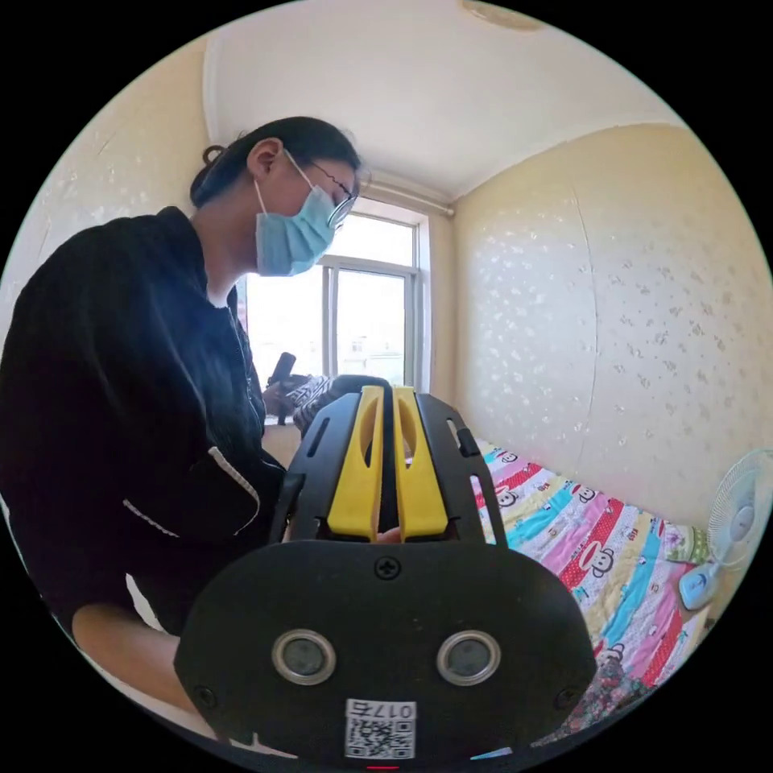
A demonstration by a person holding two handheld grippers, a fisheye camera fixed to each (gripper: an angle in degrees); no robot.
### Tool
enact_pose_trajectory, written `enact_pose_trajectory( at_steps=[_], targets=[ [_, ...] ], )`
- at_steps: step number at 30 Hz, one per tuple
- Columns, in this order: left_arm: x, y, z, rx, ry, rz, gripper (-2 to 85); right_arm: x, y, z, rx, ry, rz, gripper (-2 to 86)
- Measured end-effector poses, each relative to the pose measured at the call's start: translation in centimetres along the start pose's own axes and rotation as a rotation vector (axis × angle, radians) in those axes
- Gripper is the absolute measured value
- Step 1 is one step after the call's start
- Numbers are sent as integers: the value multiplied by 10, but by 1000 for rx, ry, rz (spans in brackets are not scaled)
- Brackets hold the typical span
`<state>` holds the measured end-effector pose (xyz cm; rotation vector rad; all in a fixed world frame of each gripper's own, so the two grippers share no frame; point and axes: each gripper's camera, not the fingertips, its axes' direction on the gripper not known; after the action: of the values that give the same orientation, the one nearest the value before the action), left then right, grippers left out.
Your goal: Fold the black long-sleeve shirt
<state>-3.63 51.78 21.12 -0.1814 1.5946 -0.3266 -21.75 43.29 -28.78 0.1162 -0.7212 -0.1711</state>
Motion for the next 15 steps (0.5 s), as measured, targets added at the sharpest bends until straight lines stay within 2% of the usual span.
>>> enact_pose_trajectory(
  at_steps=[3, 7, 13, 15],
  targets=[
    [-31, -30, 43, -82, -4, -34, -6, 27, -8, 24, -132, 14, 8, 17],
    [-107, -72, 114, -180, 40, -62, -5, 128, 12, 77, -187, -79, 118, 18],
    [-334, -83, 281, -270, 162, -187, -4, 336, 147, 207, -147, -254, 360, 21],
    [-453, -58, 357, -252, 196, -288, -2, 402, 203, 253, -122, -280, 410, 23]
  ],
)
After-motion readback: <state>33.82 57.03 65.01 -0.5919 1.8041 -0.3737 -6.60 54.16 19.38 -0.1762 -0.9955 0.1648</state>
